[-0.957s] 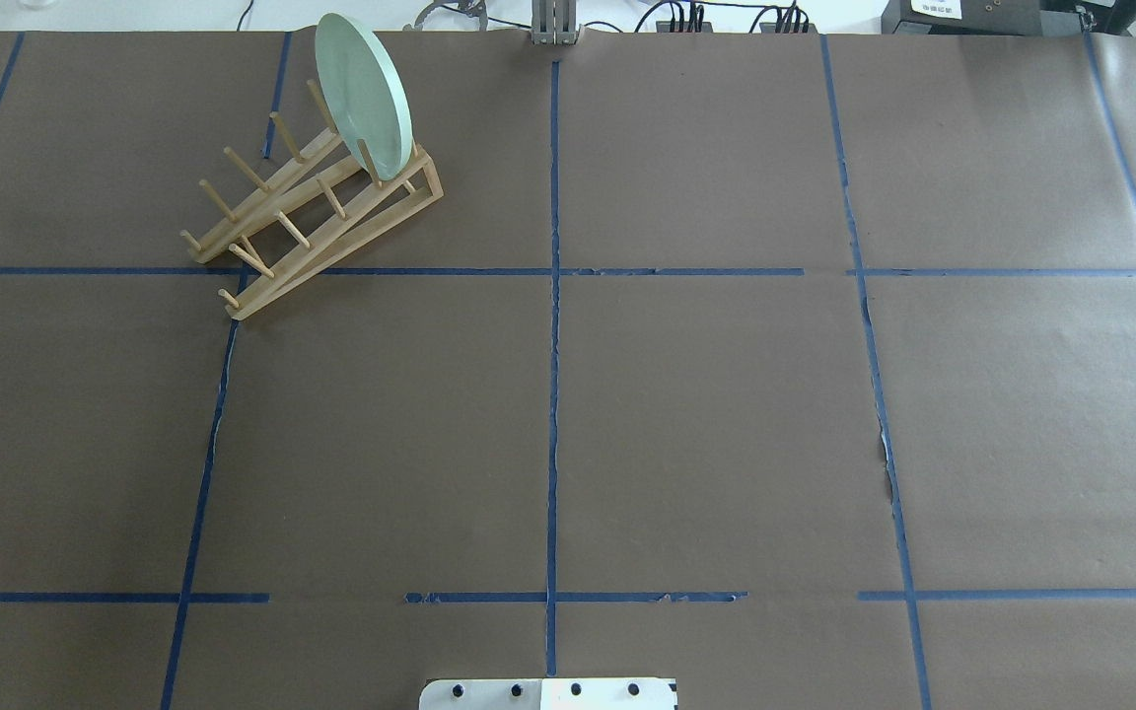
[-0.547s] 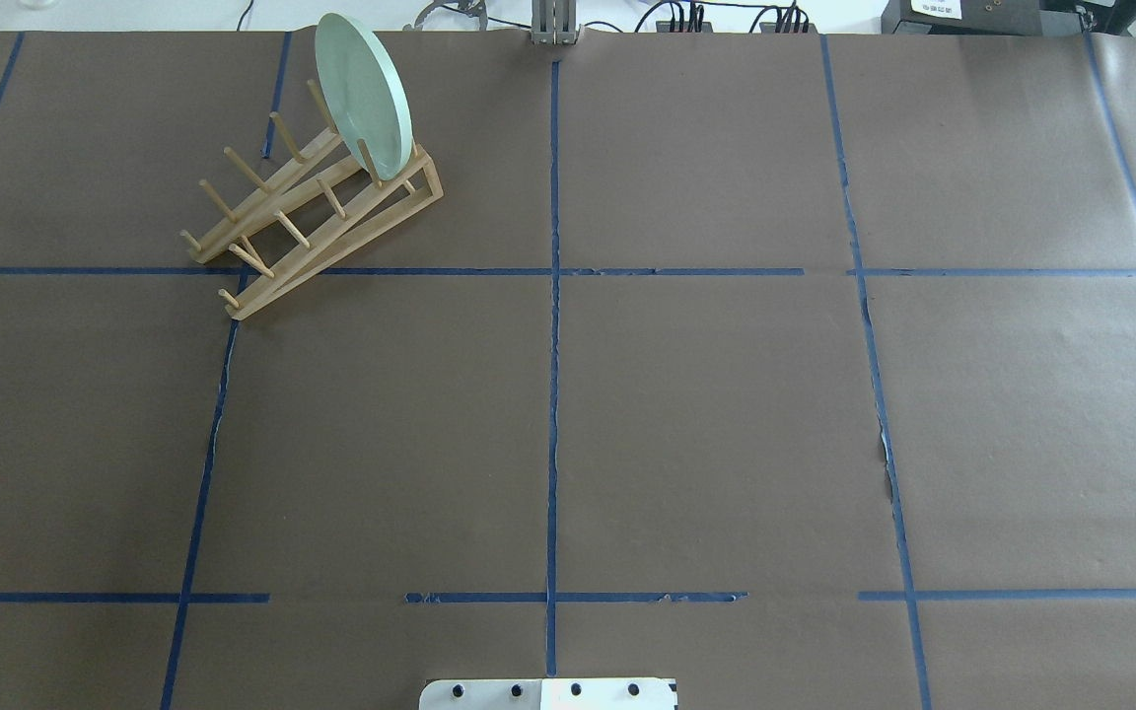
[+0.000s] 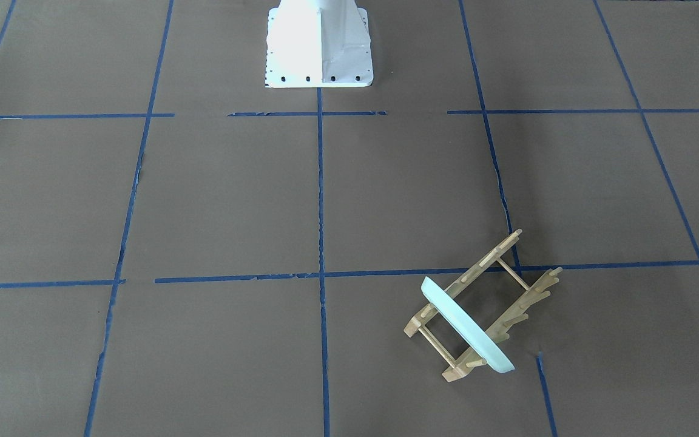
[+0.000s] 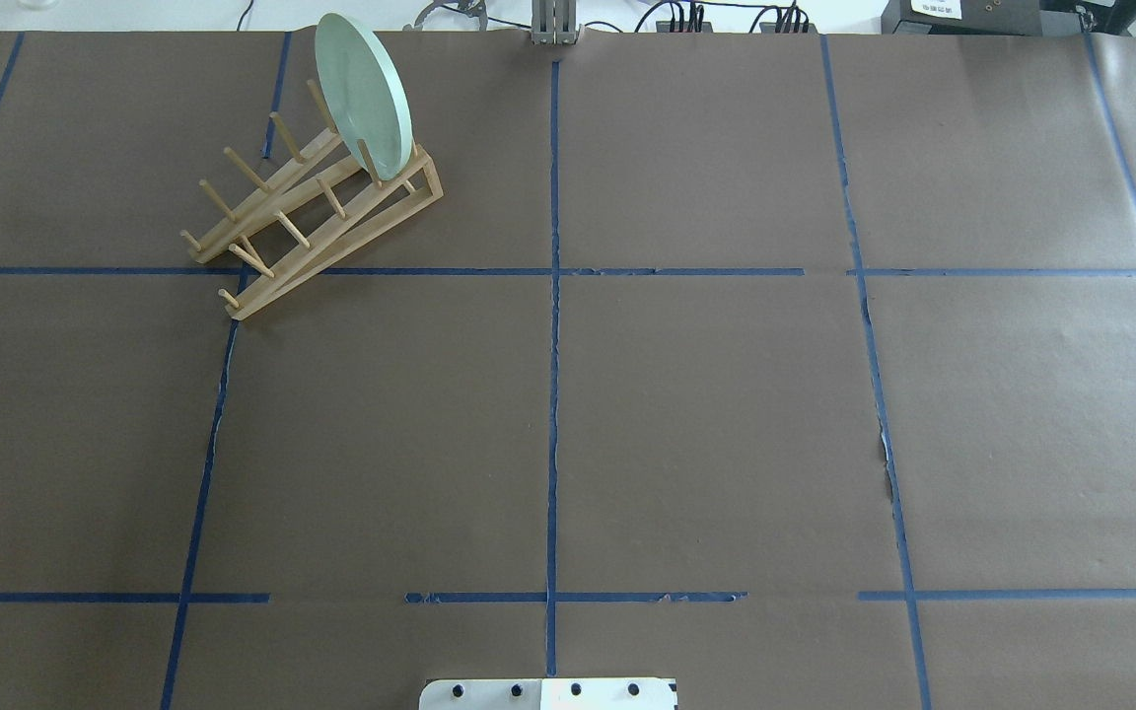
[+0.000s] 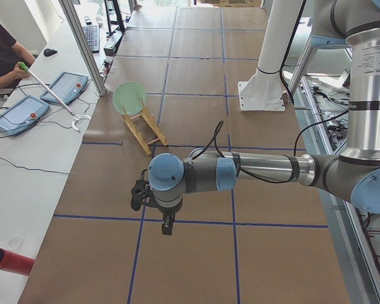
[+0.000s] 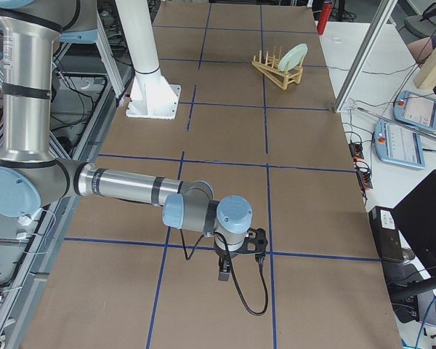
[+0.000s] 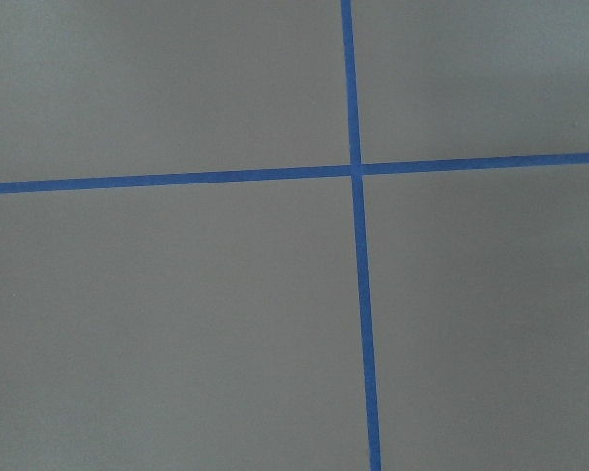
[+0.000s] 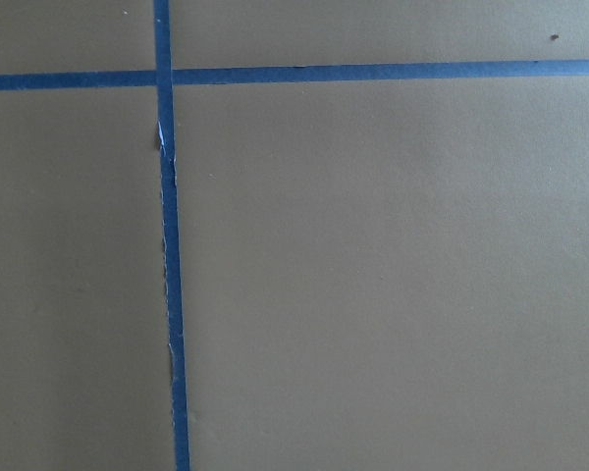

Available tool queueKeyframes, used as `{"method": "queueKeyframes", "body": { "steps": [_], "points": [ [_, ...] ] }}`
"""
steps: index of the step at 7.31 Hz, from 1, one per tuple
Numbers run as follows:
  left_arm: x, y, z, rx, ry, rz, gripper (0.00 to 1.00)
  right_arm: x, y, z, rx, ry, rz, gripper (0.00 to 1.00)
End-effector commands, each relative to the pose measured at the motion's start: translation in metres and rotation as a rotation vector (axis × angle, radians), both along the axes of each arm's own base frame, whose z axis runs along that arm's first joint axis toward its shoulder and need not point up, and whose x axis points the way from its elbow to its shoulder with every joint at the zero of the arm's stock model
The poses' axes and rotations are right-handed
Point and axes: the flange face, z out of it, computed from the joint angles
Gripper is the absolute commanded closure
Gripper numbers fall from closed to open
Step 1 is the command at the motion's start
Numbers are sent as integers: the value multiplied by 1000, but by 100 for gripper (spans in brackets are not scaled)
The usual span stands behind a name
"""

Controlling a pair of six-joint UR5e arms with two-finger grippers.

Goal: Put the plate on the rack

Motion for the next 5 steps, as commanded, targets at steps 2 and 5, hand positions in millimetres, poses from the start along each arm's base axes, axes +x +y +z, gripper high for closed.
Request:
{"method": "queueKeyframes", "body": {
  "steps": [2,5],
  "points": [
    [1,-3,-2,6,-1,4,0,0,0,0,0,0,0,0],
    [3,-4,1,5,1,7,0,0,-1,-1,1,0,0,0]
  ]
}}
